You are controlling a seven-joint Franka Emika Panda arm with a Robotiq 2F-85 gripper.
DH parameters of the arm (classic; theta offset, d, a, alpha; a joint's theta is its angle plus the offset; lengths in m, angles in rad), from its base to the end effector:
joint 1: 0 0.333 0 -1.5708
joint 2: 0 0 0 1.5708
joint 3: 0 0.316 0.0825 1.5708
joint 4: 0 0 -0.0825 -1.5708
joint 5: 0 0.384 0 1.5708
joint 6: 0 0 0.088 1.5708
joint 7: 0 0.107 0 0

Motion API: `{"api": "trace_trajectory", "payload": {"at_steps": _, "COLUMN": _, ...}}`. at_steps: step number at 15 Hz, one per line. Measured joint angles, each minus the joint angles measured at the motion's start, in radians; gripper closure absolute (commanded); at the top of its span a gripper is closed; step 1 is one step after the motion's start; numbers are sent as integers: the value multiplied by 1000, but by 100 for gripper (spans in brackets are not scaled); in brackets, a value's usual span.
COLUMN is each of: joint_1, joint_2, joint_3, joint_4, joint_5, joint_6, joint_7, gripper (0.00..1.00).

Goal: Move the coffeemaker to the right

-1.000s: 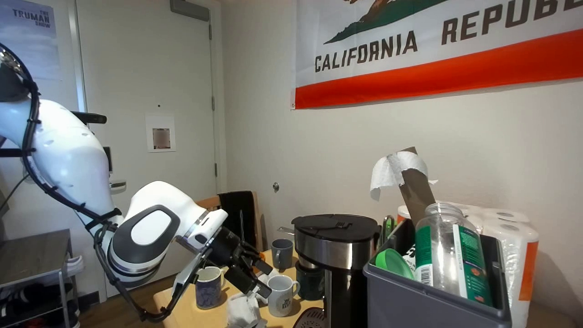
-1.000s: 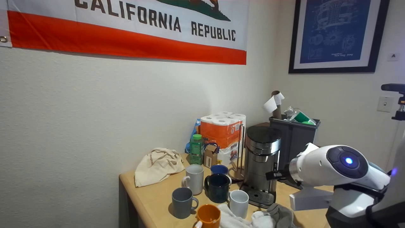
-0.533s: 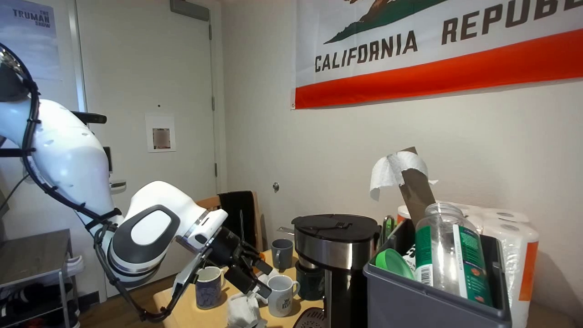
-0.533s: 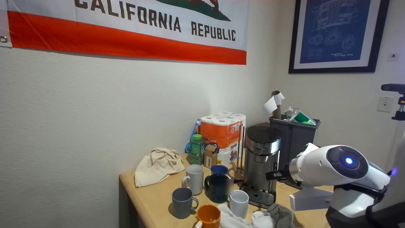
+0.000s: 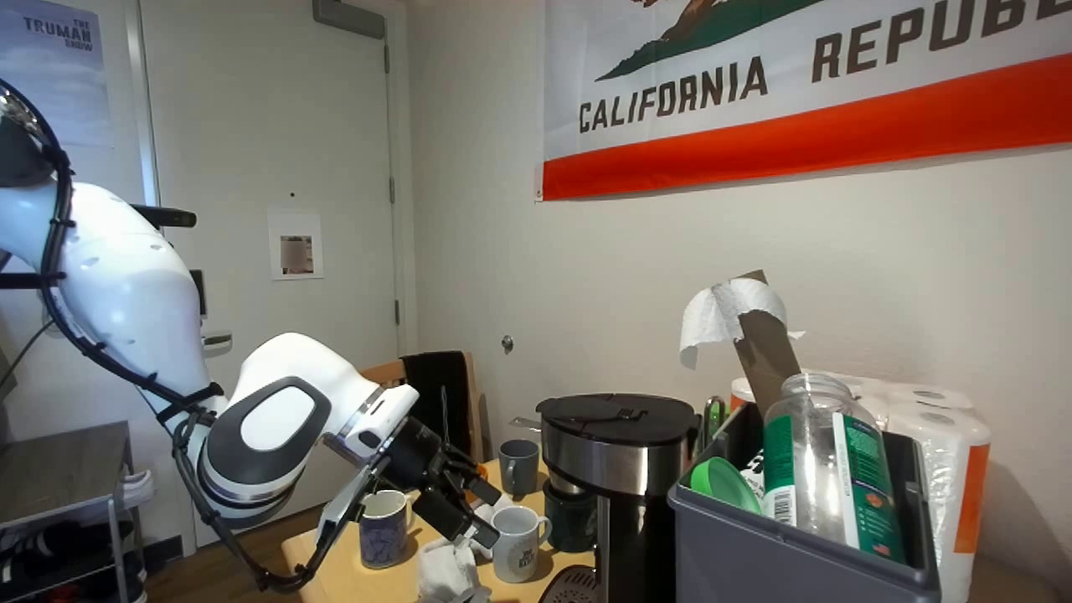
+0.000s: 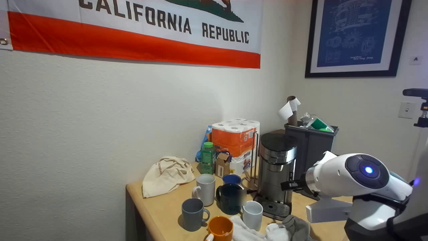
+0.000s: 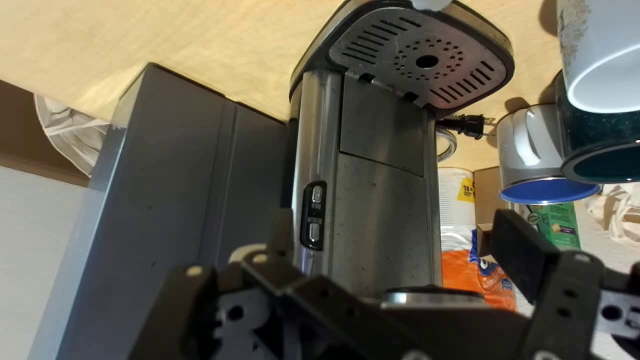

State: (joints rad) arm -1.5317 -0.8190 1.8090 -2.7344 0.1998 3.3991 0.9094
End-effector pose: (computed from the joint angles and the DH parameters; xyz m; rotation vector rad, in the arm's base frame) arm 0.4347 0.0483 0.2486 2.4565 -0.7024 1.1692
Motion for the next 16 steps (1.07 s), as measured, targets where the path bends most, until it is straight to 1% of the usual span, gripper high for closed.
{"api": "trace_trajectory", "payload": {"at_steps": 9, "joint_1": 0, "joint_2": 0, "joint_3": 0, "joint_4": 0, "joint_5": 0, "joint_6": 0, "joint_7": 0, "gripper": 0}}
{"api": "trace_trajectory", "payload": {"at_steps": 16, "joint_1": 1, "joint_2": -9, "joint_3": 18, "joint_4": 1, "joint_5": 58, "joint_6": -11, "joint_7": 0, "gripper": 0}}
